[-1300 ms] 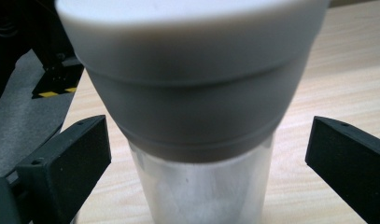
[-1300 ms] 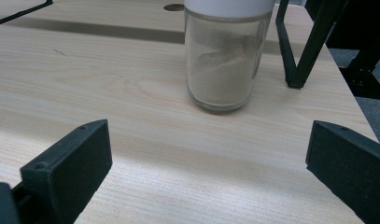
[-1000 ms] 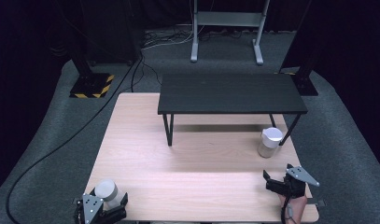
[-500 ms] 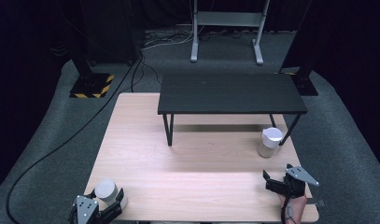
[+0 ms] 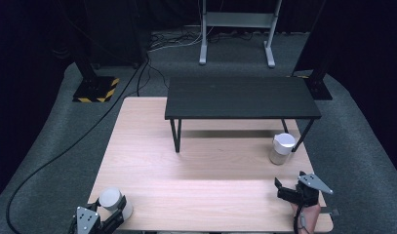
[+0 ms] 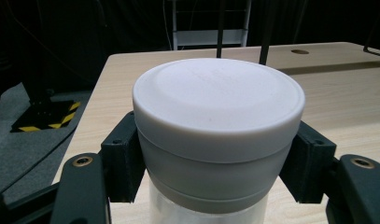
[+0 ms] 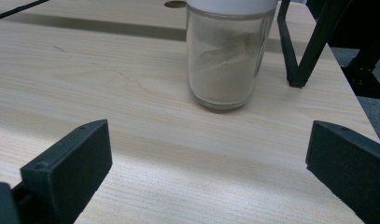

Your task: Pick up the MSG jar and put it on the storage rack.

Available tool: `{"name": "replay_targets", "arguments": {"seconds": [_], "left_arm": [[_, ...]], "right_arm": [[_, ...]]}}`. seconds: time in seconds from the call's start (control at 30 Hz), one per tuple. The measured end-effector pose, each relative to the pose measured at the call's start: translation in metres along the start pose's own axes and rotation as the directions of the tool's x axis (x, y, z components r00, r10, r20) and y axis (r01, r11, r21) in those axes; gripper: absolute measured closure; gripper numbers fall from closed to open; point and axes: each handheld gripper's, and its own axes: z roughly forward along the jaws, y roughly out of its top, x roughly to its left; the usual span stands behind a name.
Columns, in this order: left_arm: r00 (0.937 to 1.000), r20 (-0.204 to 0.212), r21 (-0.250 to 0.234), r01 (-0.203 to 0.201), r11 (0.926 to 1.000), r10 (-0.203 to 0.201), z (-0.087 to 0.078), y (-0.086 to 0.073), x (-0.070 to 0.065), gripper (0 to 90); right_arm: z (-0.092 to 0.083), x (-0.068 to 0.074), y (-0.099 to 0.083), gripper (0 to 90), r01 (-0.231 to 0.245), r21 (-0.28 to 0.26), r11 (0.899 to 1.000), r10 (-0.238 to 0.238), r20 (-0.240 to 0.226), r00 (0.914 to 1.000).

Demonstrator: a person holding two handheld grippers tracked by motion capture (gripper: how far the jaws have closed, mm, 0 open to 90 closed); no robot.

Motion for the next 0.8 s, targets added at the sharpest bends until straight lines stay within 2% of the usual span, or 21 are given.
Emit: {"name": "replay_targets", "arguments": {"seconds": [0.3, 0.8], "left_arm": [[1.0, 0.002, -0.006, 0.0, 1.0, 0.0, 0.0, -0.001, 0.0, 34.0], [0.9988, 0.048, 0.017, 0.002, 0.9999, -0.003, 0.003, 0.009, 0.001, 34.1]], "right_arm": [[0.0, 0.0, 0.0, 0.0, -0.001, 0.001, 1.0, 0.001, 0.001, 1.0], [0.0, 0.0, 0.0, 0.0, -0.001, 0.001, 1.0, 0.001, -0.002, 1.0]]}}
